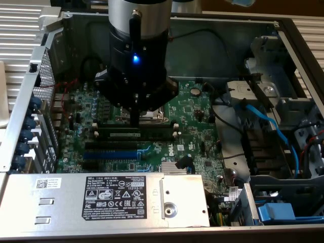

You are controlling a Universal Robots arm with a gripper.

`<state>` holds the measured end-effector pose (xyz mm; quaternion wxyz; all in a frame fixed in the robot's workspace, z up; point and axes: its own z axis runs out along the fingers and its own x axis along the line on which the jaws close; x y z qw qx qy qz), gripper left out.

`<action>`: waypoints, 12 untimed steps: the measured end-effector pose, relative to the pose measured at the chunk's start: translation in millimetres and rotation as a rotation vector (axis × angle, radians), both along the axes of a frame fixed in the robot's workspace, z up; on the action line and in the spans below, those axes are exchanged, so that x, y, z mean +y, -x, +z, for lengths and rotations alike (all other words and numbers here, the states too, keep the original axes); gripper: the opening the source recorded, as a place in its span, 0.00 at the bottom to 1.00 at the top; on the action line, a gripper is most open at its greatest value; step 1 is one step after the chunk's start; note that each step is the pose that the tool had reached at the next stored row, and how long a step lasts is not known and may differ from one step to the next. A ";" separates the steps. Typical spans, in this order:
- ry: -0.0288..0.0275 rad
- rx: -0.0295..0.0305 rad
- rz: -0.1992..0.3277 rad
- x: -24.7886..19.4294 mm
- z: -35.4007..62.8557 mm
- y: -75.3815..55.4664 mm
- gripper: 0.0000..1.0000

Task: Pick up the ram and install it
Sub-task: 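Press down the ram until it locks into place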

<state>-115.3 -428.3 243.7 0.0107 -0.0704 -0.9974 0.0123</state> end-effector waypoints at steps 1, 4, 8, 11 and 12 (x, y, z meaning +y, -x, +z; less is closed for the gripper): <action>-0.0002 -0.0005 0.000 0.0 0.0 0.0 0.10; -0.0002 -0.0012 0.001 0.0 0.3 -0.4 0.10; -0.0004 -0.0014 0.002 0.0 0.3 -2.3 0.10; -0.0003 -0.0013 0.002 -0.1 0.3 -4.4 0.10; -0.0003 -0.0013 0.002 -0.1 0.3 -4.6 0.10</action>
